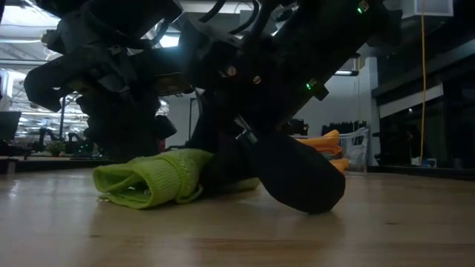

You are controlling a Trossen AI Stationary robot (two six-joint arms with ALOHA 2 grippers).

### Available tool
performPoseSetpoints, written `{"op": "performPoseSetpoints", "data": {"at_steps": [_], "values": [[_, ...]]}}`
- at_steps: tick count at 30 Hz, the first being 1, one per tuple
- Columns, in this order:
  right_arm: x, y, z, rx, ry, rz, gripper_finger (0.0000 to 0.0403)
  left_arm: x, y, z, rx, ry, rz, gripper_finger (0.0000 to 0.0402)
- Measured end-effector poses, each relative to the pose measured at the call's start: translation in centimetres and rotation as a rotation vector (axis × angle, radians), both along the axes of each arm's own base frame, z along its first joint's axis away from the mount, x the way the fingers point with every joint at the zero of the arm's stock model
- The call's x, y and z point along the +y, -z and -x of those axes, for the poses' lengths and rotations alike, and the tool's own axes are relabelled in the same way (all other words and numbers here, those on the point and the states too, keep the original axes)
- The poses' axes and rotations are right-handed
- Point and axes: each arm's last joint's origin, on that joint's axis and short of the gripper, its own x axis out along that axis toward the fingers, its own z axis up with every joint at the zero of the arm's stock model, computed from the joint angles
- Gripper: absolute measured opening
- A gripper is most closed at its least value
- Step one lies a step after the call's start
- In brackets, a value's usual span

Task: Fold microfiber towels
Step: Stack the folded green microfiber towel on top of the orange microfiber towel in the transparent bin

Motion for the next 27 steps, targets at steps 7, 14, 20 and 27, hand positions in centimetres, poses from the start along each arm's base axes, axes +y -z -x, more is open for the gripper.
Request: {"op": "performPoseSetpoints", "data": {"at_steps": [7,14,20,27], "values": [[0.0,0.1,0.0,0.005,0.016,-0.034,0.0062,0.0,-0.3,0.1,0.001,0.007,0.014,0.0018],[-0.2,0.1,0.4,0.001,0.121,-0.064,0.0019,0.7,-3.6,1.9,0.018,-0.03,0.015,0.0018],[-0.7,-1.7,1.4,-0.057,0.291,-0.003,0.0019,2.1,-7.7,5.2,0.019,-0.203,-0.095,0.0018],[-2.8,-7.9,3.5,-0.115,0.445,0.1,0.0019,2.5,-12.0,7.7,-0.17,-0.275,-0.112,0.0018]]}}
